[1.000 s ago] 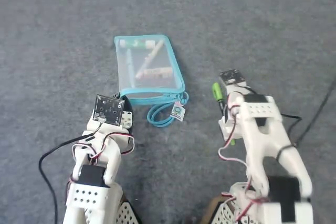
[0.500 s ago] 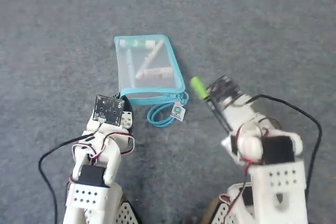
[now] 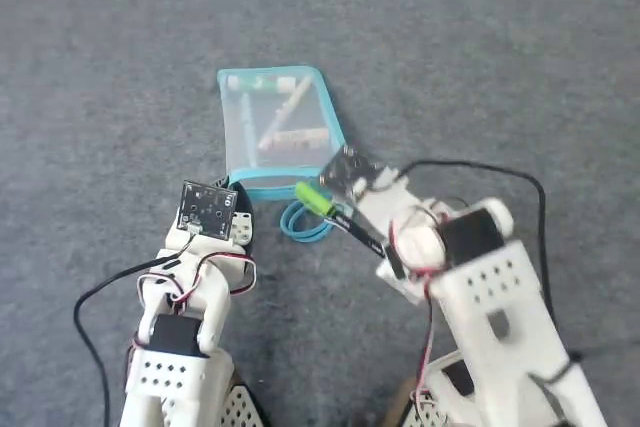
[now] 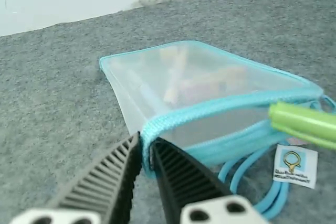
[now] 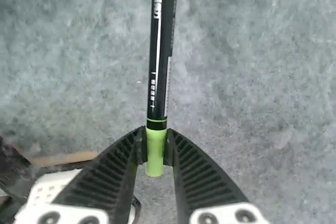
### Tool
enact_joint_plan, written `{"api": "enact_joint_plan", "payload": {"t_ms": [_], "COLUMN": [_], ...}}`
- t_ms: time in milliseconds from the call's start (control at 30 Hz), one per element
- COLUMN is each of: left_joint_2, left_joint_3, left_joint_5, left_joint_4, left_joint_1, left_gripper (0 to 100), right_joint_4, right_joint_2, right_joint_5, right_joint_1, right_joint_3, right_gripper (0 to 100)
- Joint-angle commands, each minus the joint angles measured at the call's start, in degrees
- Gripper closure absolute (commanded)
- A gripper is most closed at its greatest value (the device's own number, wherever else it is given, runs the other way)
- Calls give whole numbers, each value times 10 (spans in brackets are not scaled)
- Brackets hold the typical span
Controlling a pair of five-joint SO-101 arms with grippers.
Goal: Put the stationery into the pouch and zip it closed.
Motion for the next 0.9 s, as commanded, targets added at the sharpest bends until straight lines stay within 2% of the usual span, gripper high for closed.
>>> {"api": "enact_joint_plan", "payload": {"t_ms": [0,300,467,633,733,867], "left_joint_2": [-9,-9,-9,-9,-9,-9], "left_joint_3": [-21,-22,-22,-22,-23,-23], "left_joint_5": [-5,-5,-5,-6,-6,-6], "left_joint_4": [-12,-12,-13,-14,-14,-14], "left_joint_1": [4,2,2,4,1,0], "left_gripper": [988,988,988,988,988,988], "right_joint_4": [-4,-2,1,30,19,-8], "right_joint_2": [56,167,86,-7,-8,25], "right_joint_5": [-33,-36,-18,1,1,-21], "right_joint_1": [-5,-12,-15,-73,-95,-89], "right_joint_3": [-86,-155,-153,-108,-64,-47], "right_gripper": [992,992,992,992,992,992]}}
